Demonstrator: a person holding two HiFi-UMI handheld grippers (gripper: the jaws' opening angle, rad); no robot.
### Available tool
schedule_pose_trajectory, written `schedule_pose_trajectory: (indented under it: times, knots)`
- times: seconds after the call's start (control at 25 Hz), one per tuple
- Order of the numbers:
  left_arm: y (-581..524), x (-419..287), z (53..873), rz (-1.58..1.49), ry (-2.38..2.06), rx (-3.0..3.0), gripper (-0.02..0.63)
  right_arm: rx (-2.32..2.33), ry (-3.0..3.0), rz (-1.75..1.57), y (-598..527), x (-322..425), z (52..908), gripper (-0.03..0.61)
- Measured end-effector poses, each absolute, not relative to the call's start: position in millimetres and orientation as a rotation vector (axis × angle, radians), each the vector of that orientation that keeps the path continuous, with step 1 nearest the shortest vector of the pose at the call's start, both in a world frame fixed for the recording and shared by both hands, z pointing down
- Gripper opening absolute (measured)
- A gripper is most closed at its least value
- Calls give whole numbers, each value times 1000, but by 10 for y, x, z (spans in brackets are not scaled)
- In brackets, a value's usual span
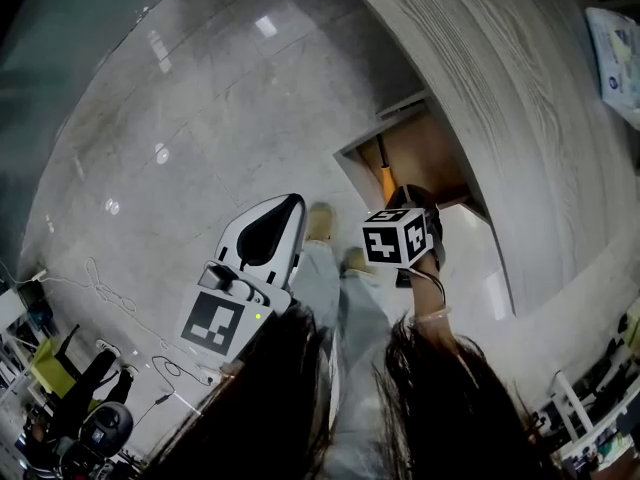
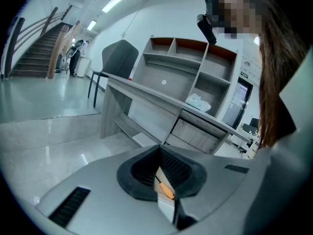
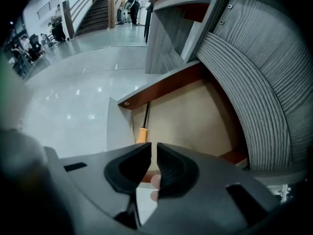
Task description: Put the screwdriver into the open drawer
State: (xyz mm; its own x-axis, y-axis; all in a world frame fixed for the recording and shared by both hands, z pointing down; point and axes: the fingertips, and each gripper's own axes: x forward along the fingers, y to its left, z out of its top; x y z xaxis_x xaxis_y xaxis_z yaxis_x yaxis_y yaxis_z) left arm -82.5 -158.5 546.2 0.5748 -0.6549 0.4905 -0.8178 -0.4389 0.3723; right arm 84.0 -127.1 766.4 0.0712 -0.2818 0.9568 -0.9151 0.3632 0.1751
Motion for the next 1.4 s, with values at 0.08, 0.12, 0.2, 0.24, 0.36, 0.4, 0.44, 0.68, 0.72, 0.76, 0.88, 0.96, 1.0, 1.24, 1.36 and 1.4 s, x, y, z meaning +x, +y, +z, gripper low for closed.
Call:
schedule_pose_trajectory:
  times: [0.08,0.12,0.2,0.24,0.36,0.4,0.44,0.68,0.72,0.76,0.88,0.96,1.0,1.24,1.36,1.4]
  knots:
    - [-1520,-805,5446,365,-1175,2228,15,1144,-1472,679,-1225,841,7632,52]
    - [-1491,-793,5434,362,-1178,2228,15,1143,-1477,676,-1201,845,7612,52]
    - [-1440,-767,5402,357,-1186,2229,15,1138,-1493,668,-1156,847,7562,52]
    - [-1416,-756,5382,355,-1191,2230,15,1135,-1504,665,-1132,842,7532,51]
    - [-1342,-727,5311,346,-1208,2236,15,1126,-1537,642,-1067,828,7431,48]
    - [-1318,-717,5283,342,-1214,2239,15,1125,-1545,632,-1048,827,7396,46]
    - [-1293,-709,5253,337,-1219,2241,15,1125,-1552,625,-1028,826,7358,46]
    - [-1126,-661,5053,325,-1243,2242,15,1141,-1602,610,-913,803,7072,40]
    - [-1105,-652,5017,320,-1248,2242,15,1144,-1610,601,-900,804,7020,38]
    - [-1085,-642,4982,316,-1255,2241,15,1146,-1618,593,-888,808,6969,38]
    - [-1024,-614,4873,307,-1275,2252,15,1155,-1639,572,-854,826,6820,37]
    - [-982,-598,4793,302,-1285,2264,15,1165,-1653,567,-825,831,6714,36]
    - [-961,-585,4752,297,-1290,2260,15,1172,-1661,563,-816,832,6659,35]
    - [-825,-544,4509,280,-1320,2251,15,1224,-1717,515,-778,835,6315,31]
    - [-756,-552,4365,272,-1345,2268,15,1236,-1738,507,-731,819,6156,31]
    - [-726,-553,4331,271,-1350,2267,15,1238,-1746,505,-716,814,6108,30]
